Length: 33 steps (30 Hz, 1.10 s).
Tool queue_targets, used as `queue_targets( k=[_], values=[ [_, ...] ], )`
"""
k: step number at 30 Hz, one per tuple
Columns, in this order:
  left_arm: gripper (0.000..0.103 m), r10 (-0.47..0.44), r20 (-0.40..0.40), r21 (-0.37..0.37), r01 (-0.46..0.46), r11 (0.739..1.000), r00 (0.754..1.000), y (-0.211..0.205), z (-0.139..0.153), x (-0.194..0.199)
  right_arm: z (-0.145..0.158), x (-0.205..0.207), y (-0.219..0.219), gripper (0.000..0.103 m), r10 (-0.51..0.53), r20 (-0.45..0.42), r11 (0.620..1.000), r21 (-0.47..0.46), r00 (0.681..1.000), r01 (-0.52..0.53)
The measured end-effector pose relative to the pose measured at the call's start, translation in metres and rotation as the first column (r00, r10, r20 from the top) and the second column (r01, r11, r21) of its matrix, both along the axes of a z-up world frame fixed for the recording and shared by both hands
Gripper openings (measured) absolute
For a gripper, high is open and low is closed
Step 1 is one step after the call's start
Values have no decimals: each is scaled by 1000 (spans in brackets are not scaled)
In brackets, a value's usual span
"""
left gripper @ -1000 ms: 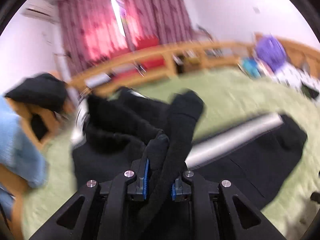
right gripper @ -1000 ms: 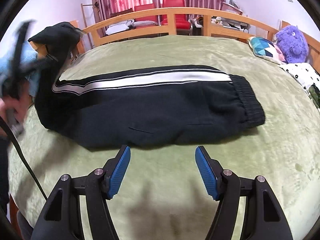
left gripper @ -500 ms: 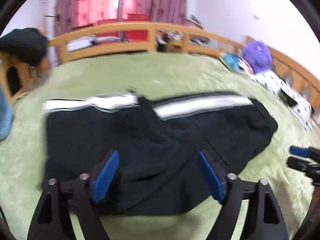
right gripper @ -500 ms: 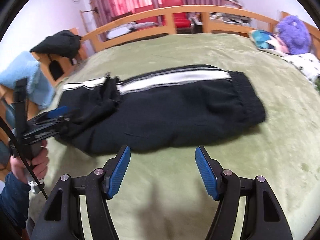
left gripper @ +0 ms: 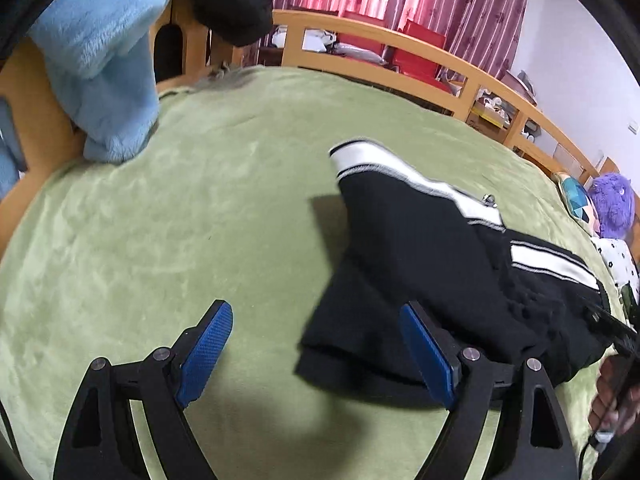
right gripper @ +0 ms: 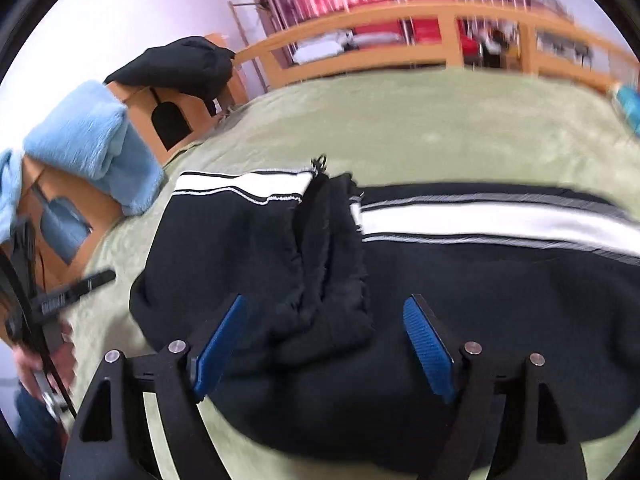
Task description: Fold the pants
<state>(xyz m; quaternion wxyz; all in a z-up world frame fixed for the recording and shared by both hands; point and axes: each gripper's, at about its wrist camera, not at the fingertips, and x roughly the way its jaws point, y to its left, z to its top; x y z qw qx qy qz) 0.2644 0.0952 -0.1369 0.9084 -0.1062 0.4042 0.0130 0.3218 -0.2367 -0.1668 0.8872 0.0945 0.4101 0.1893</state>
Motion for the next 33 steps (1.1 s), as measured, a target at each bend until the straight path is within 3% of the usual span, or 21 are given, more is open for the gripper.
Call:
queue_targets(
  k=[3,5,6,7,9,10,11,14,17,19,21,24,26,29,33],
  values=[
    [85,-6,-23,-15,6,1000,1000,6,-13,5,-30,26,14,80,-24,-104,1000,-4,994,24],
    [85,-17,-27,-56,15,998,999,7,-20,8,-42,30,27,80,-19,-115,1000,-1,993,19],
    [85,-20,-28,-65,18,998,999,9,-22,8,-43,29,35,80,-17,-105,999,-30,994,13],
    [85,-22,-28,-76,20,997,999,9,-24,8,-45,28,51,76,-9,-90,992,-124,996,-2],
    [85,-28,-22,-100,25,995,999,6,-26,9,-52,27,68,47,28,-92,977,-207,995,-46],
    [85,-28,-21,-103,26,994,999,4,-26,9,-54,26,72,36,57,-96,978,-193,994,-75],
    [85,-25,-17,-102,23,994,1000,0,-26,9,-52,25,71,29,49,-86,981,-186,995,-64],
    [85,-60,-13,-140,58,988,998,-10,-22,9,-31,15,56,24,6,-35,990,-140,999,-11],
    [85,-106,38,-209,112,971,994,-20,-9,1,10,-16,35,23,-46,105,992,-112,993,58],
    [85,-114,34,-181,118,976,993,-31,-5,-2,22,-35,15,23,-103,136,988,-103,985,118],
    [85,-113,2,-176,112,978,994,-39,-11,0,14,-48,-5,23,-181,116,977,-95,977,192],
    [85,-105,-25,-226,97,969,994,-42,-22,5,-28,-56,-24,26,-205,-14,968,-149,979,201],
    [85,-102,-41,-236,90,968,994,-43,-28,11,-39,-66,-27,35,-187,-13,970,-161,982,182],
    [85,-87,-63,-229,71,971,994,-42,-33,20,-22,-69,-39,59,-187,20,967,-170,982,188],
    [85,-61,-43,-259,48,965,997,-33,-33,30,7,-46,-54,70,-188,80,975,-103,979,195]
  ],
)
